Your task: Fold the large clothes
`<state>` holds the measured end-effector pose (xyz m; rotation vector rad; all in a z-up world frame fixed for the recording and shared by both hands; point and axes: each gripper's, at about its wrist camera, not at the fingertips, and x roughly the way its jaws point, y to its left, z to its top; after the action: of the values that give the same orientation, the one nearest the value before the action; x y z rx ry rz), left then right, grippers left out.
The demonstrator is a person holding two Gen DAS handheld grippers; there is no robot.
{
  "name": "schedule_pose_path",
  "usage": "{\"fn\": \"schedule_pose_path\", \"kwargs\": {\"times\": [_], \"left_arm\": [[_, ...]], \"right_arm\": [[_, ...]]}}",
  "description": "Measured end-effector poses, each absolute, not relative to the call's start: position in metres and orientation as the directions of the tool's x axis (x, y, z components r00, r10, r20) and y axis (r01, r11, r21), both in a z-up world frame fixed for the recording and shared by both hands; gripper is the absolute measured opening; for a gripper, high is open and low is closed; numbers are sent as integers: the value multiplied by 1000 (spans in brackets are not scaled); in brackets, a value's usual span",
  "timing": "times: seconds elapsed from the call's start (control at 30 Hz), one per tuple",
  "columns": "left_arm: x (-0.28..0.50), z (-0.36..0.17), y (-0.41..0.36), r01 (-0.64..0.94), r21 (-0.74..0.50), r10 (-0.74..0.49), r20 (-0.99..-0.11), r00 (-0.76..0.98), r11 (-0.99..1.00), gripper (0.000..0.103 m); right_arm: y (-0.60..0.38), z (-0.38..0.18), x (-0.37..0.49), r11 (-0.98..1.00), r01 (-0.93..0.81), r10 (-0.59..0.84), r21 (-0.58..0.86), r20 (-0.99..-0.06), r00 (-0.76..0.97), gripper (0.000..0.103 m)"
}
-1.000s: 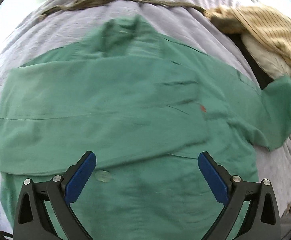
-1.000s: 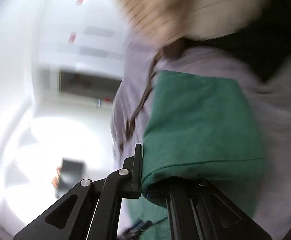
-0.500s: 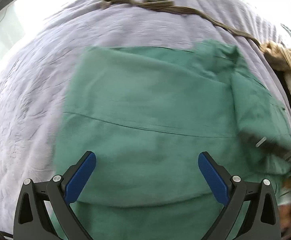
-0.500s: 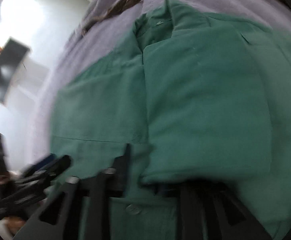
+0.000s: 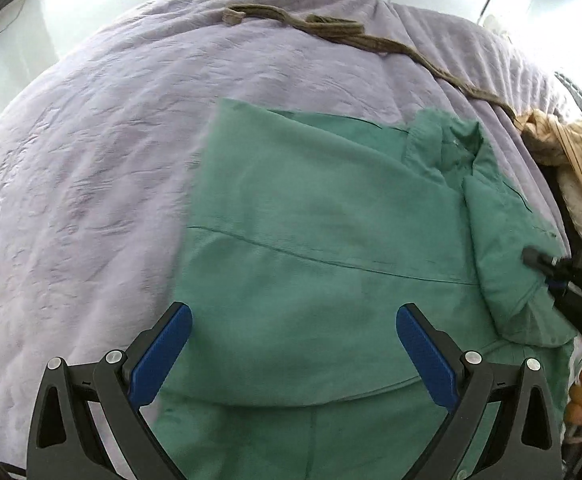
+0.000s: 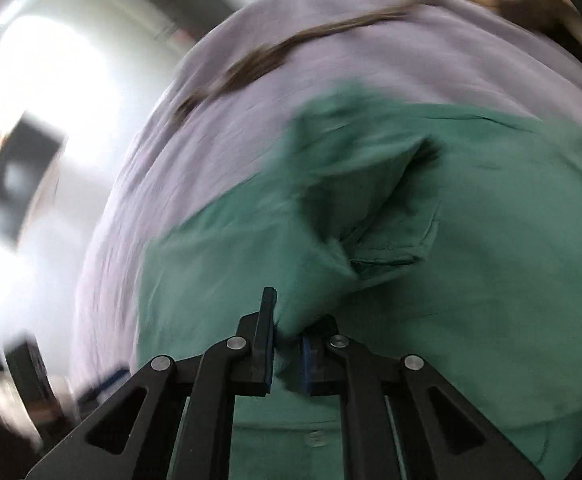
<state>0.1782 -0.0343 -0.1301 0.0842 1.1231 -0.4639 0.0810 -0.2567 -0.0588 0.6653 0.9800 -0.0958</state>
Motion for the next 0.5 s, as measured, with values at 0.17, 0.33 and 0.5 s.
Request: {"fn": "schedule_pose_path", "kwargs": {"times": [0.17,0.33,0.5], "left_arm": [[186,-133,-4,314,-146,-259,-897,358,938,102],[184,-133,-1,289,-158,-258,-900,351,944,102],[177,-128,-33,369,-200,-328,-885,329,908,102]], "right_arm": [[-182,-86,91,925,203,234,321,-902,362,54],[-209,-82,46,876,266,293,403,-881,371,55],[-310,-49,-6,819,479,54,315,-875,482,55]]}}
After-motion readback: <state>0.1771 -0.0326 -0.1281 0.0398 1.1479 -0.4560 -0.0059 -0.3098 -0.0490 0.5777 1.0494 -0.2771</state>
